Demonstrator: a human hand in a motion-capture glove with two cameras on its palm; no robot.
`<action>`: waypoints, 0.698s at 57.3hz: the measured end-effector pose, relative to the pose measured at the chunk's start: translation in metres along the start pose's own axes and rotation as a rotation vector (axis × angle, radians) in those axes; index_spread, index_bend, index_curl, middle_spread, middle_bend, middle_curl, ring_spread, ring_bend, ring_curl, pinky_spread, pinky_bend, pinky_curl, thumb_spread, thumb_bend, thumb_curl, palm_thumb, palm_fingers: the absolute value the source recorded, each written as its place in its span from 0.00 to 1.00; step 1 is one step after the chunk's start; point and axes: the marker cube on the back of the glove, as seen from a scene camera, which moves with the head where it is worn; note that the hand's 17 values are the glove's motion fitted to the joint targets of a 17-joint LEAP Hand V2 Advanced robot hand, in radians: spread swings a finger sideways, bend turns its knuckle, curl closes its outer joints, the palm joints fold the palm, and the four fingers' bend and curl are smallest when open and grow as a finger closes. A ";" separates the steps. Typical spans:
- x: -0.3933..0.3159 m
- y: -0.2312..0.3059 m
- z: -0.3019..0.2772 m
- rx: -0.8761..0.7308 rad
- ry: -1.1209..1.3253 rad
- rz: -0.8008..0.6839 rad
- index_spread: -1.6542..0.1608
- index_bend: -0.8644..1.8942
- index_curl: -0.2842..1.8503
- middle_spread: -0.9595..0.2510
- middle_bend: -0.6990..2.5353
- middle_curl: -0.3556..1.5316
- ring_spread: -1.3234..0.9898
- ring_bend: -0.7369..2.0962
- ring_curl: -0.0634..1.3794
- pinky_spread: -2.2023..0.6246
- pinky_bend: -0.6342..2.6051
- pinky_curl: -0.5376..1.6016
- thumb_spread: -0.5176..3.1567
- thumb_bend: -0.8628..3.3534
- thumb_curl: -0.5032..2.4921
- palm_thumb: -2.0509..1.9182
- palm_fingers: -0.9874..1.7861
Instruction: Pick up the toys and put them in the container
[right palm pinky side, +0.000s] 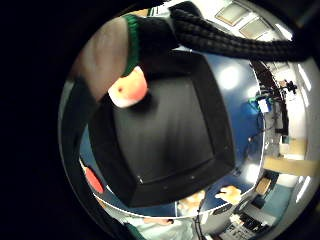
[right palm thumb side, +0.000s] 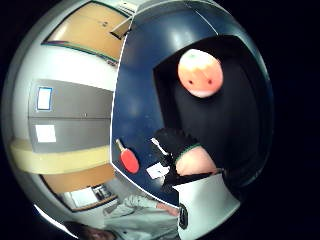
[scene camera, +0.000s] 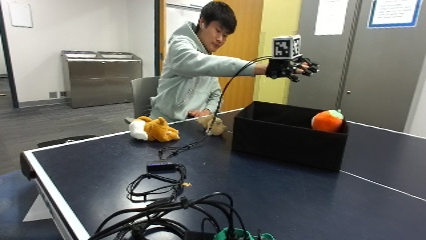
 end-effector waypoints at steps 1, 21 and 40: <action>0.003 0.008 -0.004 0.014 0.026 -0.078 0.81 0.33 0.29 0.83 0.26 0.44 0.57 0.33 0.26 0.79 0.53 0.45 0.42 0.20 0.37 0.55 0.23; 0.018 0.157 -0.089 0.044 -0.042 -0.049 0.81 0.34 0.24 0.85 0.26 0.39 0.59 0.32 0.25 0.81 0.49 0.42 0.45 0.20 0.32 0.55 0.27; 0.123 0.295 -0.057 -0.119 0.090 -0.027 0.77 0.37 0.24 0.80 0.26 0.36 0.59 0.34 0.25 0.81 0.46 0.40 0.46 0.20 0.30 0.54 0.32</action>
